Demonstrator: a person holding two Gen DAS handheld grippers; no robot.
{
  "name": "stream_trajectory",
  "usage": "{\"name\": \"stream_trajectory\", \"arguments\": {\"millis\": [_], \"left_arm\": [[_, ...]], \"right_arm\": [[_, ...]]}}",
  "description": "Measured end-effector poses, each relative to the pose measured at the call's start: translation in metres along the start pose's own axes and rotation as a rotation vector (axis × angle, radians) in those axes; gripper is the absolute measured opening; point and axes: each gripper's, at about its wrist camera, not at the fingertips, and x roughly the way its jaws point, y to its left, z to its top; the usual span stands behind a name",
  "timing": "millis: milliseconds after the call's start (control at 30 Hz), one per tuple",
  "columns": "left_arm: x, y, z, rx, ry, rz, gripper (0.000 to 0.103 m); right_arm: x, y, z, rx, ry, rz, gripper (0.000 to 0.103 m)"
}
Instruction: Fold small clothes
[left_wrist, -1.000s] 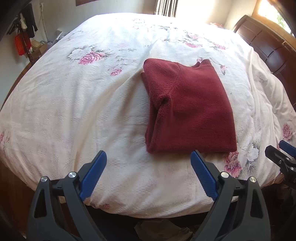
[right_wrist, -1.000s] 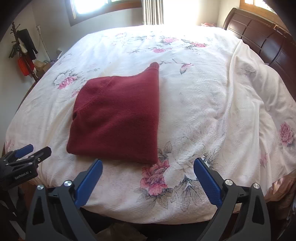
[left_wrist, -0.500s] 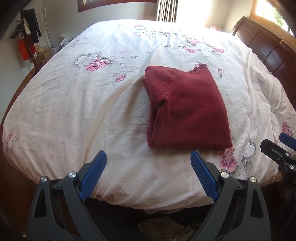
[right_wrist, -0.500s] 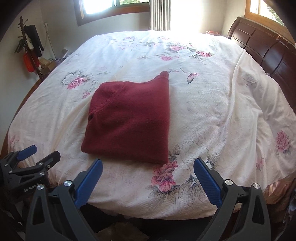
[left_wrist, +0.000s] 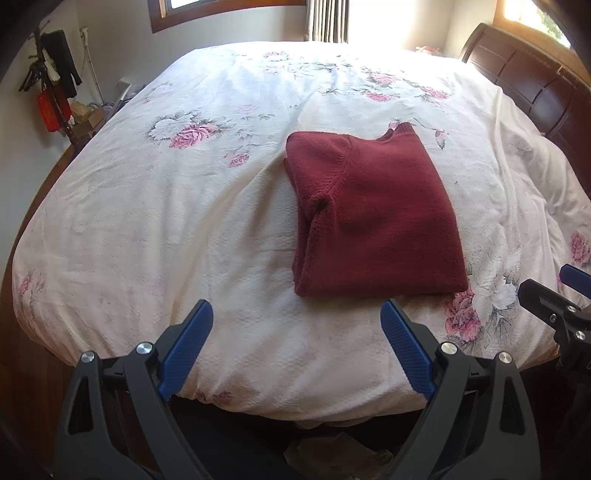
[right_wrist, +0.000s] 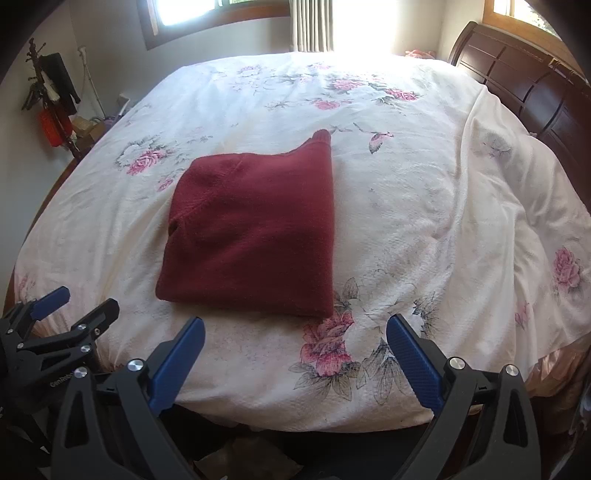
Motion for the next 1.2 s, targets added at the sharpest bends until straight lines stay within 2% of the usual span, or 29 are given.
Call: {"name": "stream_trajectory", "arguments": {"millis": [967, 1200], "left_arm": [[0.006, -0.005, 0.007, 0.019, 0.012, 0.007, 0.091], [0.006, -0.005, 0.007, 0.02, 0.013, 0.006, 0.091]], "right_arm": [[0.026, -0.018, 0.004, 0.022, 0.038, -0.068, 0.099], [0.029, -0.02, 0.003, 0.033, 0.058, -0.057, 0.099]]}}
